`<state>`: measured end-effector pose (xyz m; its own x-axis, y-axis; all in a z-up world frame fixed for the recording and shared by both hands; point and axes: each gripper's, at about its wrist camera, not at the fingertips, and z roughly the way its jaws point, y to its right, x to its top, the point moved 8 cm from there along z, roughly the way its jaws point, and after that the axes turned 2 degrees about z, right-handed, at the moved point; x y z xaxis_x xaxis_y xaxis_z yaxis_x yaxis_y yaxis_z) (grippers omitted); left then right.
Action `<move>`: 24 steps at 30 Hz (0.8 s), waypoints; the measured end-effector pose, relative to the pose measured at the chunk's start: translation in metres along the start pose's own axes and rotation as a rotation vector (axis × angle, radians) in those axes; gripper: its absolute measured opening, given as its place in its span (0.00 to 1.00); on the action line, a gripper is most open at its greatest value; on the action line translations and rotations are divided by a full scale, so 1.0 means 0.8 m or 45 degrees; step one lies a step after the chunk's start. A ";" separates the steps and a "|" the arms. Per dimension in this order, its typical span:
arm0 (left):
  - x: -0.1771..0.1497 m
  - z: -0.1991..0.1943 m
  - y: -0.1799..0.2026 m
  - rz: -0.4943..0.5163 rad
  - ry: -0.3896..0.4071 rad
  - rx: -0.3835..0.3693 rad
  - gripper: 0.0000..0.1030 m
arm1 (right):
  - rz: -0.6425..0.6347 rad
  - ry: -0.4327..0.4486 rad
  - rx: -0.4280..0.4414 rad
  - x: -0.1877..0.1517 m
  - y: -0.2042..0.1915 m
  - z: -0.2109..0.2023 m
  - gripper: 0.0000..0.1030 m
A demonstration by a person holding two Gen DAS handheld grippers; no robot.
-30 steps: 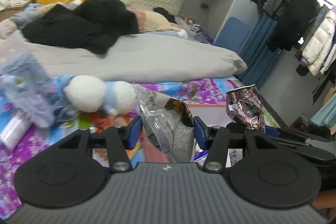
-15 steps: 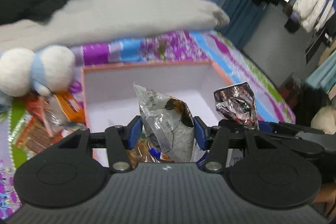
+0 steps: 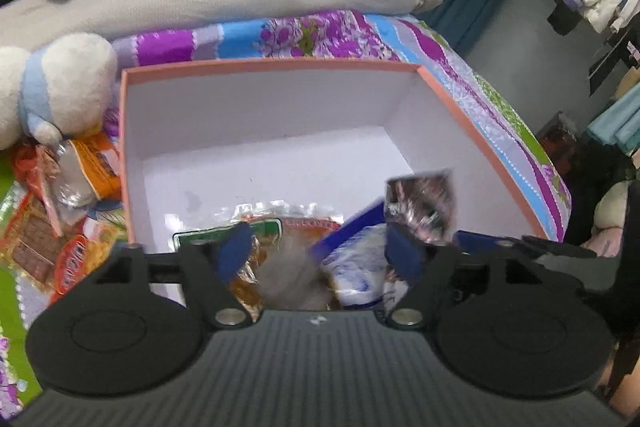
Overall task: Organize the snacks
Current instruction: 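Carry both bags over the pink box and lower them inside, then open both tools to release the bags and move back from the box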
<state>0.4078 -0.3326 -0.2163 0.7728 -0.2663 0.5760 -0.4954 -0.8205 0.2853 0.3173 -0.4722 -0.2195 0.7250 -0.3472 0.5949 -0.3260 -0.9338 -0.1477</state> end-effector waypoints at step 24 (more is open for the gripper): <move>-0.056 -0.323 -0.026 0.015 0.405 0.149 0.78 | -0.055 0.407 0.185 -0.022 -0.106 -0.255 0.76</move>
<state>0.2809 -0.1732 -0.0504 0.5956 -0.1196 0.7943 -0.4400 -0.8759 0.1980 0.2085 -0.3693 -0.0565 0.5018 -0.2837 0.8171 -0.1926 -0.9576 -0.2142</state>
